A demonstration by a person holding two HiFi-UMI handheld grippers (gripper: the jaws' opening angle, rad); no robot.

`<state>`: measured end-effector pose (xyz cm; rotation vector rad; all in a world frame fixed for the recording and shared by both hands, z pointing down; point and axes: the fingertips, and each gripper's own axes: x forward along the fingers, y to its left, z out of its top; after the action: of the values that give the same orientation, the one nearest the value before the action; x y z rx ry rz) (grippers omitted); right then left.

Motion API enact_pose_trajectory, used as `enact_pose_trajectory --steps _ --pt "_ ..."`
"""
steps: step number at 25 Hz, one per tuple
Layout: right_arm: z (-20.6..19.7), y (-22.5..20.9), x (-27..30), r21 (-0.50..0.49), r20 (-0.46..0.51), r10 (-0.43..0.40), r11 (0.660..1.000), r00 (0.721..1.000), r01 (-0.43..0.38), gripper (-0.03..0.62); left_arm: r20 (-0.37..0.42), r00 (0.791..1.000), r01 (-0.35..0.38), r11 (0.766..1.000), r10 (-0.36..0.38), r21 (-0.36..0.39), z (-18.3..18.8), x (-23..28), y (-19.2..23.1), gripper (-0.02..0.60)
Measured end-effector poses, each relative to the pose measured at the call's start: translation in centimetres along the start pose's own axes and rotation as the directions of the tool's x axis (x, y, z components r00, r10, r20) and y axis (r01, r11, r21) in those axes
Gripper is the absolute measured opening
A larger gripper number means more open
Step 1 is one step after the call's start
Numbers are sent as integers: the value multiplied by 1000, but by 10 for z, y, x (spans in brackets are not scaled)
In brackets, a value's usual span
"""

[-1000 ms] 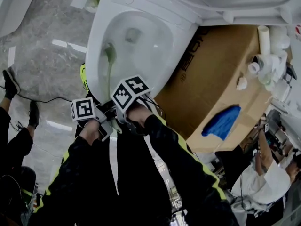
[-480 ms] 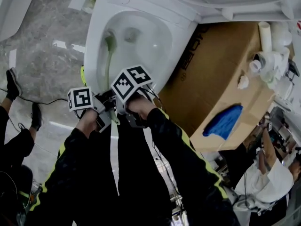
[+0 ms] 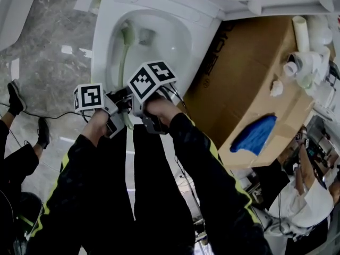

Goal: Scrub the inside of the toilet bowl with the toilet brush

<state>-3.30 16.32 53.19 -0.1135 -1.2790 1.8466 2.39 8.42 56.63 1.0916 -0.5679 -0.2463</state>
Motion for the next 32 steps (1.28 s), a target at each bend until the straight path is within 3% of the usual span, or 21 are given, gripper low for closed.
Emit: enact_pose_trajectory --steps 11,21,32 --pt "15 -11 -16 30 105 69 997 992 -72 64 -96 993 -60 995 68 84 5 23 3 10" --pt "23 -20 -22 94 235 132 983 963 -158 64 -209 963 -141 980 169 143 1 35 12 11" --pt "26 -30 -24 126 288 155 972 945 -198 64 -276 939 -167 973 206 159 -5 45 19 10"
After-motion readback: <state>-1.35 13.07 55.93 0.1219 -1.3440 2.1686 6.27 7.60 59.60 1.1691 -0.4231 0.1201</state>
